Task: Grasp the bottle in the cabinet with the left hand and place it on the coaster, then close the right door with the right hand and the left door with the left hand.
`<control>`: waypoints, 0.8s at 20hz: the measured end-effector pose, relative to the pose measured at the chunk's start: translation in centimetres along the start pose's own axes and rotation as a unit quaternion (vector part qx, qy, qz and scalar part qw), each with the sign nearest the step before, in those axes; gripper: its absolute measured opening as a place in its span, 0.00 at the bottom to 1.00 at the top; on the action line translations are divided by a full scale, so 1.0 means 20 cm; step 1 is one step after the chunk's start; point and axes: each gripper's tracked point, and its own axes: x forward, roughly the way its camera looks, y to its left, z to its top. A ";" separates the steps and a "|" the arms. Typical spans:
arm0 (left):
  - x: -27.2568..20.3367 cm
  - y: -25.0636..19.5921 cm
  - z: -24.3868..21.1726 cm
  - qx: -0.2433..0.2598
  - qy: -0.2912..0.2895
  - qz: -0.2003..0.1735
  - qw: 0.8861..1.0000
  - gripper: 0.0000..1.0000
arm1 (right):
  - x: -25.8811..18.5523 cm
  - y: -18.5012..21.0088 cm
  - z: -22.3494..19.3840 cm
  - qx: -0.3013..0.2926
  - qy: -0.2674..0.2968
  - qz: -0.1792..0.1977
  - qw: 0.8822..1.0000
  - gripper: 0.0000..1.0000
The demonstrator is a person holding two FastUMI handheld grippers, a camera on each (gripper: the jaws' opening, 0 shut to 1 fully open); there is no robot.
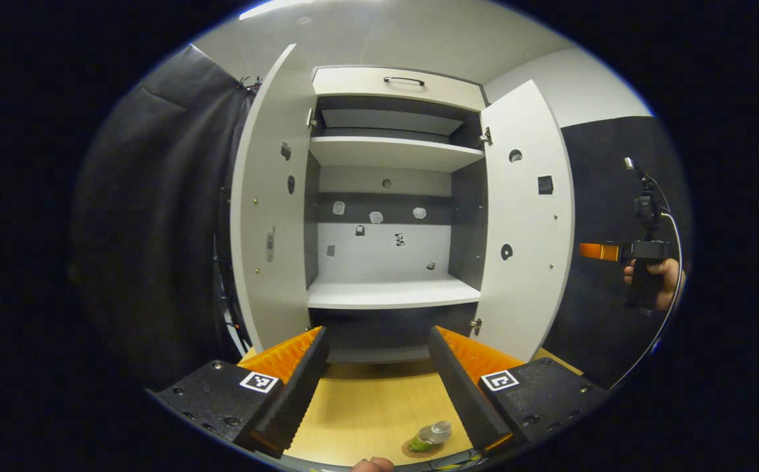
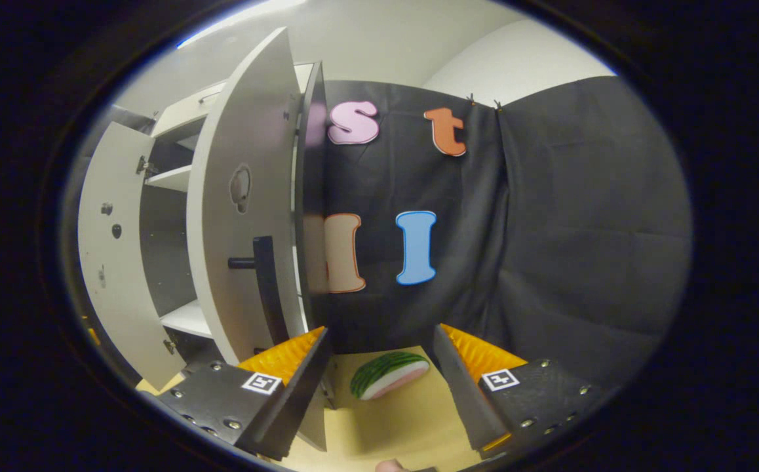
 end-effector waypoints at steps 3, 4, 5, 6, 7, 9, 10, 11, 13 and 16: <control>-0.01 0.11 0.01 -0.002 0.006 0.017 1.000 0.96 | 0.04 0.09 -0.01 -0.018 0.008 0.019 1.000 0.95; -0.01 0.16 0.02 0.000 0.005 0.027 1.000 0.96 | 0.04 0.10 -0.02 -0.034 0.009 0.018 0.999 0.95; -0.02 0.21 0.02 0.003 0.004 0.035 0.999 0.96 | 0.05 0.11 -0.01 -0.048 0.003 0.017 0.999 0.94; -0.02 0.25 0.02 0.005 0.004 0.044 0.999 0.96 | 0.04 0.11 0.00 -0.058 0.002 0.013 0.998 0.92; -0.02 0.31 0.02 0.007 0.003 0.053 0.999 0.96 | 0.04 0.11 0.01 -0.063 0.001 0.010 0.998 0.94; -0.02 0.40 0.03 0.013 0.005 0.065 0.998 0.96 | 0.03 0.14 0.01 -0.063 0.003 0.011 0.998 0.94; -0.01 0.47 0.03 0.023 0.002 0.078 0.997 0.96 | 0.02 0.15 0.00 -0.053 0.004 0.011 0.999 0.92; 0.00 0.53 0.05 0.034 0.004 0.089 0.995 0.97 | 0.02 0.17 0.00 -0.039 0.006 0.014 0.999 0.94; 0.00 0.62 0.07 0.044 -0.003 0.104 0.994 0.98 | 0.01 0.22 -0.04 -0.012 0.012 0.025 1.000 0.94; 0.03 0.69 0.09 0.041 -0.004 0.113 0.993 0.97 | -0.01 0.32 -0.05 -0.005 0.011 0.039 0.999 0.92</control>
